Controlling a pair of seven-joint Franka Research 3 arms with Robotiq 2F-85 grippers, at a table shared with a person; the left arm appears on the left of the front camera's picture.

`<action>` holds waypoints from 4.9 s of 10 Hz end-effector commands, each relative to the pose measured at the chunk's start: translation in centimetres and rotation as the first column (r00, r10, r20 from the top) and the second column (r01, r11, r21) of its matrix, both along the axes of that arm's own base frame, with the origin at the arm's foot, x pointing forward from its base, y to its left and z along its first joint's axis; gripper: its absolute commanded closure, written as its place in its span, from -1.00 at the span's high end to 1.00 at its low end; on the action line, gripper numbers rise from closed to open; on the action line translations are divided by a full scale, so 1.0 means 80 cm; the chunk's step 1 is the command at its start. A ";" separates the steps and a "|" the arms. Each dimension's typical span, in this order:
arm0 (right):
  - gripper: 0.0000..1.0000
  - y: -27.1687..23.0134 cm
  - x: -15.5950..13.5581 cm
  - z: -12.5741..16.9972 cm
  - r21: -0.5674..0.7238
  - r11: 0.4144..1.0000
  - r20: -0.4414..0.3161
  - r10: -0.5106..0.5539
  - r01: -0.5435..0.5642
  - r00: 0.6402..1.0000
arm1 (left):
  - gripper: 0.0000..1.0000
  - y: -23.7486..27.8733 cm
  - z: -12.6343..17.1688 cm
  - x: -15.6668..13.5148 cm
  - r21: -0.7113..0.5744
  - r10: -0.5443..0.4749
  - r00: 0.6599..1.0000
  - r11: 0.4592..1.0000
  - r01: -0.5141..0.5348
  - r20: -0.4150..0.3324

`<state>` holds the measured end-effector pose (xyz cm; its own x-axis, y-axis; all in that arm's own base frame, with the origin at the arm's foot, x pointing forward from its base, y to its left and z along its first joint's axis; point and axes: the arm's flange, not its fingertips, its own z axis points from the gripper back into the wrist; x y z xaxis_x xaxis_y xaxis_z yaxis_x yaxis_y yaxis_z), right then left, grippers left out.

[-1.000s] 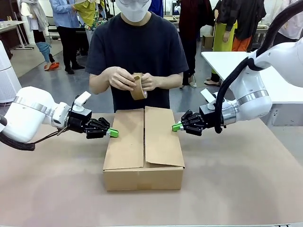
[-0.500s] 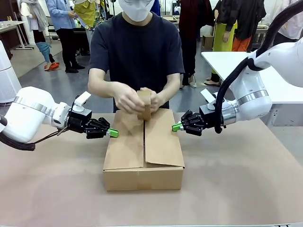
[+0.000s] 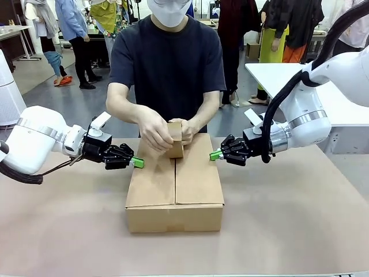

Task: Wrap the clocks to prevent damage.
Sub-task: After the human seals the box with tape, release both hands from the side flaps of the Package Box.

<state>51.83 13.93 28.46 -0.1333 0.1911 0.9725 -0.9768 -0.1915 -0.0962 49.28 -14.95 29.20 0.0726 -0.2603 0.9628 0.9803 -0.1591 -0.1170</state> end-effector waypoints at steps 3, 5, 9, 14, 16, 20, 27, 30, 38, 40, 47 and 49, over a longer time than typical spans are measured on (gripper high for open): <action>-0.98 -0.002 0.000 -0.004 -0.008 1.000 0.000 -0.010 0.010 1.000 | -0.98 -0.002 -0.004 0.002 0.006 0.012 1.000 1.000 -0.012 -0.010; -0.98 -0.002 0.000 -0.004 -0.008 1.000 0.000 -0.010 0.010 1.000 | -0.98 -0.002 -0.004 0.002 0.006 0.012 1.000 1.000 -0.012 -0.010; -0.98 -0.002 0.000 -0.004 -0.008 1.000 0.000 -0.010 0.010 1.000 | -0.98 -0.002 -0.004 0.002 0.006 0.012 1.000 1.000 -0.012 -0.010; -0.98 -0.002 0.000 -0.004 -0.008 1.000 0.000 -0.010 0.010 1.000 | -0.98 -0.002 -0.004 0.002 0.006 0.012 1.000 1.000 -0.012 -0.010; -0.98 -0.002 0.000 -0.004 -0.008 1.000 0.000 -0.010 0.010 1.000 | -0.98 -0.002 -0.004 0.002 0.006 0.012 1.000 1.000 -0.012 -0.010; -0.98 -0.002 0.000 -0.004 -0.008 1.000 0.000 -0.010 0.010 1.000 | -0.98 -0.002 -0.004 0.002 0.006 0.012 1.000 1.000 -0.012 -0.010; -0.98 -0.002 0.000 -0.004 -0.008 1.000 0.000 -0.010 0.010 1.000 | -0.98 -0.002 -0.004 0.002 0.006 0.012 1.000 1.000 -0.012 -0.010; -0.98 -0.002 0.000 -0.004 -0.008 1.000 0.000 -0.010 0.010 1.000 | -0.98 -0.002 -0.004 0.002 0.006 0.012 1.000 1.000 -0.012 -0.010; -0.98 -0.002 0.000 -0.004 -0.008 1.000 0.000 -0.010 0.010 1.000 | -0.98 -0.002 -0.004 0.002 0.006 0.012 1.000 1.000 -0.012 -0.010; -0.98 -0.002 0.000 -0.004 -0.008 1.000 0.000 -0.010 0.010 1.000 | -0.98 -0.002 -0.004 0.002 0.006 0.012 1.000 1.000 -0.012 -0.010; -0.98 -0.002 0.000 -0.004 -0.008 1.000 0.000 -0.010 0.010 1.000 | -0.98 -0.002 -0.004 0.002 0.006 0.012 1.000 1.000 -0.012 -0.010; -0.98 -0.002 0.000 -0.004 -0.008 1.000 0.000 -0.010 0.010 1.000 | -0.98 -0.002 -0.004 0.002 0.006 0.012 1.000 1.000 -0.012 -0.010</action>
<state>51.84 13.92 28.47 -0.1334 0.1911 0.9725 -0.9768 -0.1913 -0.0964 49.28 -14.95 29.19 0.0730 -0.2597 0.9629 0.9802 -0.1595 -0.1173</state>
